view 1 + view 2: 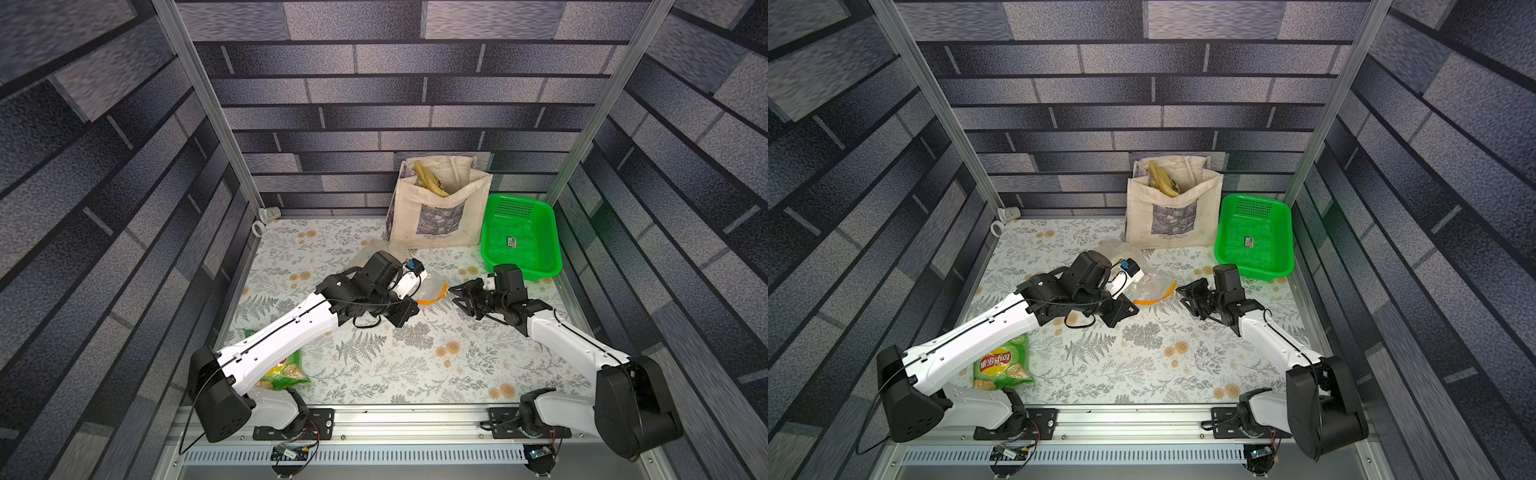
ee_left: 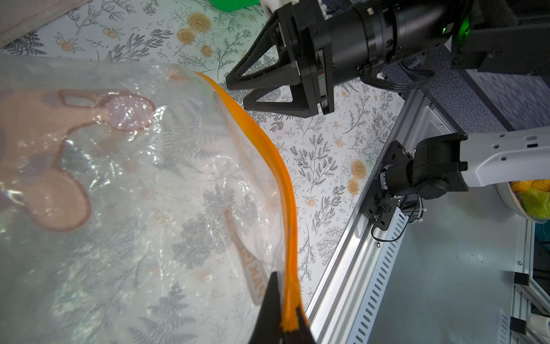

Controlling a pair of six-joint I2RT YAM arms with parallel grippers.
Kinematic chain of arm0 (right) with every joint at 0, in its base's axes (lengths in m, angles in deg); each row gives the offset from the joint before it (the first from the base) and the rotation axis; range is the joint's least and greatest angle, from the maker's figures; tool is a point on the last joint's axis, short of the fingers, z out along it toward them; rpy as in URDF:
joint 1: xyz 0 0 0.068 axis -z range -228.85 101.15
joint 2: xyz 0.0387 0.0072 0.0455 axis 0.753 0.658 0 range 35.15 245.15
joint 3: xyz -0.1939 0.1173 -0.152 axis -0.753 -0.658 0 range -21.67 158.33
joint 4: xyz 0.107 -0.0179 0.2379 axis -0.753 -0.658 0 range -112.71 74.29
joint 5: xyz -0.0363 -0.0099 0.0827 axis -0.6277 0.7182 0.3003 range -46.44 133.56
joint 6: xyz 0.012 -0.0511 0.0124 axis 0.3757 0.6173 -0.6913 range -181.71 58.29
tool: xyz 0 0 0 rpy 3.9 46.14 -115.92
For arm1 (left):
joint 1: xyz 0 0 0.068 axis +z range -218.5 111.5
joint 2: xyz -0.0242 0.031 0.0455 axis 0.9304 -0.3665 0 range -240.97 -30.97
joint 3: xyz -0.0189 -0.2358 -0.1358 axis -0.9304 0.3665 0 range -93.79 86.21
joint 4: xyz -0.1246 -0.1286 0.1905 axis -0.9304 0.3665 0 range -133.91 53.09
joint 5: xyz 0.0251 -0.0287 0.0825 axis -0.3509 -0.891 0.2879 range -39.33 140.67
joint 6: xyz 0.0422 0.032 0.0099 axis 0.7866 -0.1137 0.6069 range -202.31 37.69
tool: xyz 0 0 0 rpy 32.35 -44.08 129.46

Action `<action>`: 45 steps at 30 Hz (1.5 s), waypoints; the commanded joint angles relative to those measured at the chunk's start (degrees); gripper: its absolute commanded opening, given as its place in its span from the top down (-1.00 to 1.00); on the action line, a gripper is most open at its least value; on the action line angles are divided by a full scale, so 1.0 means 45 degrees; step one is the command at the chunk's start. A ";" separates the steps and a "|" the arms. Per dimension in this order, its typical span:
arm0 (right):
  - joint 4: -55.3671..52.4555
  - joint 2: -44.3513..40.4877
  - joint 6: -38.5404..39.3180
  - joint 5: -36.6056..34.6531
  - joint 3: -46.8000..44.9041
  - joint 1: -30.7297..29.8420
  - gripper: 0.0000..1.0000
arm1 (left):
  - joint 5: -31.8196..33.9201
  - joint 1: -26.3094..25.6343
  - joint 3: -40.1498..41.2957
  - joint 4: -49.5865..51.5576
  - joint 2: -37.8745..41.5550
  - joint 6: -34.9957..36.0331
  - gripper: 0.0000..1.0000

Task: Open the zip-top bag and take out the pear
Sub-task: Adjust the zipper food storage bag at the center of the board.

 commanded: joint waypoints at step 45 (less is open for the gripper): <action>0.4329 0.0395 -0.1357 -0.0594 -0.0121 -0.0961 -0.08 | -0.0612 -0.0077 -0.0525 -0.0508 -0.0091 -0.0220 1.00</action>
